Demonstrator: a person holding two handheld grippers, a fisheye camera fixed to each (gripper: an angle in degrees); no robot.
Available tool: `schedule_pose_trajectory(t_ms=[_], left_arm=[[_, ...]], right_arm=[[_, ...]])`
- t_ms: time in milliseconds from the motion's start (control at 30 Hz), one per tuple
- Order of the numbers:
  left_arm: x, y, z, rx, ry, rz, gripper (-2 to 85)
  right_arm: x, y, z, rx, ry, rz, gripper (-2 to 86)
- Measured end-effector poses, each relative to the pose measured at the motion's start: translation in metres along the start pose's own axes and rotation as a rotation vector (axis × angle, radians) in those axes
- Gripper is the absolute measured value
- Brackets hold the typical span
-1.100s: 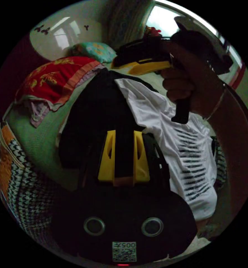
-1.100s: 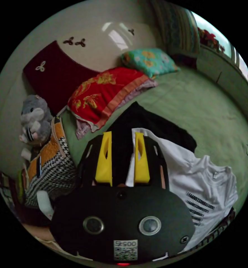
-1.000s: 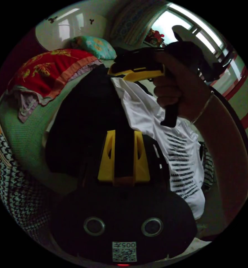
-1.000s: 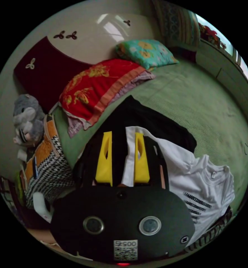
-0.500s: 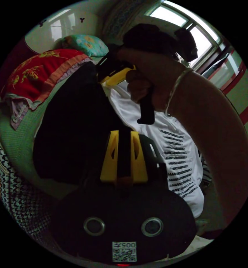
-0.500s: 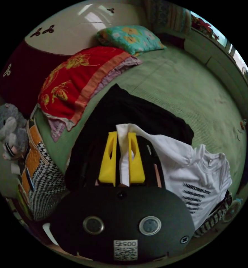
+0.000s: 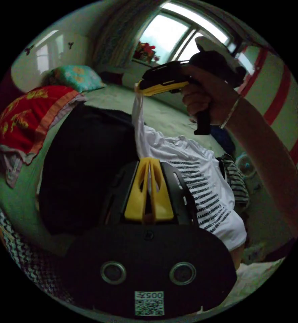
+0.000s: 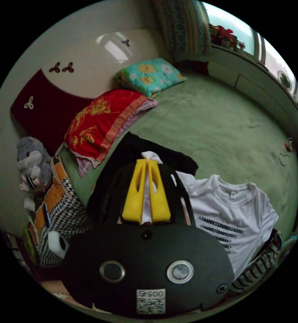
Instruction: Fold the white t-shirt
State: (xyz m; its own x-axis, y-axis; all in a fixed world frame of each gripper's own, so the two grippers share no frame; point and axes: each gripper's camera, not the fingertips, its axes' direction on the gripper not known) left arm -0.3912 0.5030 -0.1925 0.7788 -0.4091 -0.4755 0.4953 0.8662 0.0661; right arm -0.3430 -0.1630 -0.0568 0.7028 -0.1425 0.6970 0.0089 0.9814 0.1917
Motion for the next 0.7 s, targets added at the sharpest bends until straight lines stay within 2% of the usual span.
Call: schedule_pose_trajectory(t_ms=[167,333,433,533,633,700], left_arm=[[0.008,-0.002,0.003,0.093,-0.030,0.101,-0.5],[-0.008,-0.010,0.038,0.005,0.029,0.000,-0.5],[-0.011,-0.017,0.063,-0.047,0.082,-0.036,-0.4],[-0.005,-0.023,0.087,-0.096,0.003,-0.031,-0.2],[0.000,-0.029,0.107,-0.118,-0.088,-0.032,-0.2],[-0.001,-0.033,0.119,-0.145,-0.108,-0.047,-0.2]], right_arm=[[0.066,0.031,-0.021,0.036,-0.009,0.048,-1.6],[0.149,0.067,0.000,0.016,0.024,0.194,-1.3],[0.191,0.081,0.036,-0.070,0.082,0.271,-0.1],[0.216,0.090,0.061,-0.133,0.202,0.345,0.4],[0.215,0.092,0.066,-0.123,0.145,0.310,2.9],[0.197,0.091,0.068,-0.114,0.047,0.196,5.2]])
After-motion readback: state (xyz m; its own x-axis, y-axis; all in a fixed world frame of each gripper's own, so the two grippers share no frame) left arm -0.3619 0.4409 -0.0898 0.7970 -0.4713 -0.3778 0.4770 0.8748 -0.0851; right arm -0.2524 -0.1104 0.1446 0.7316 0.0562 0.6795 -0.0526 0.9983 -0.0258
